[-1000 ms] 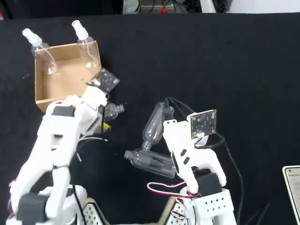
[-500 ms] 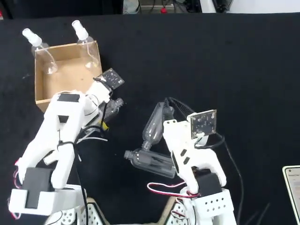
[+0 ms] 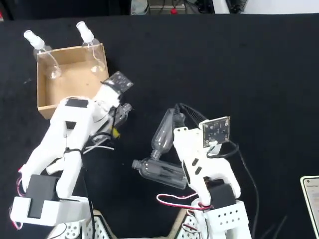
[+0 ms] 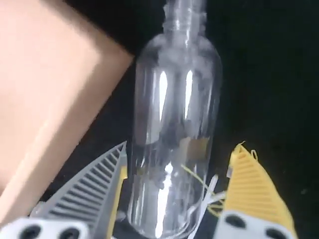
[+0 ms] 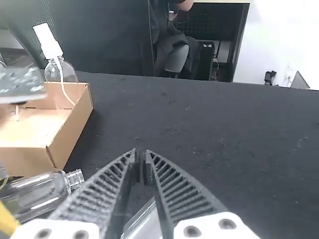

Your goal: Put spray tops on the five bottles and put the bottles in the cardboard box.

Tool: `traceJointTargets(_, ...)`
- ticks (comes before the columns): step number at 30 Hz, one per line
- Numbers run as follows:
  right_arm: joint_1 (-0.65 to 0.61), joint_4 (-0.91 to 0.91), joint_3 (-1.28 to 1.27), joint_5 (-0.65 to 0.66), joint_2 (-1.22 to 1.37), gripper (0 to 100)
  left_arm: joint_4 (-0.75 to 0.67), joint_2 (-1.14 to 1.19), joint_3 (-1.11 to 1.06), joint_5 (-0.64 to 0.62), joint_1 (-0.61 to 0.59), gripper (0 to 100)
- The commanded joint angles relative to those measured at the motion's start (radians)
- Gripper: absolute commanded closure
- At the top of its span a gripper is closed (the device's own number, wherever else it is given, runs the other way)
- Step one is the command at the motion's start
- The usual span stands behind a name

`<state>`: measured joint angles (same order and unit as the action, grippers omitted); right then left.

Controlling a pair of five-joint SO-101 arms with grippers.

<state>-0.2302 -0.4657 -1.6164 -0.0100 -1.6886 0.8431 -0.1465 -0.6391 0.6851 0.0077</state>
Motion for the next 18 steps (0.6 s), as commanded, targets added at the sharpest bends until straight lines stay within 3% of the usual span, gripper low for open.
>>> traceJointTargets(1, 0.012, 0.026, 0.01, 0.0, 0.001, 98.3, -0.011, 0.0, 0.105, -0.069, 0.076, 69)
traceJointTargets(13, 0.012, 0.026, 0.01, 0.0, 0.001, 98.3, -0.072, 0.123, 0.151, -0.077, 0.097, 69)
traceJointTargets(18, 0.012, 0.026, 0.01, 0.0, 0.001, 98.3, -0.068, 0.132, 0.202, -0.109, 0.099, 77)
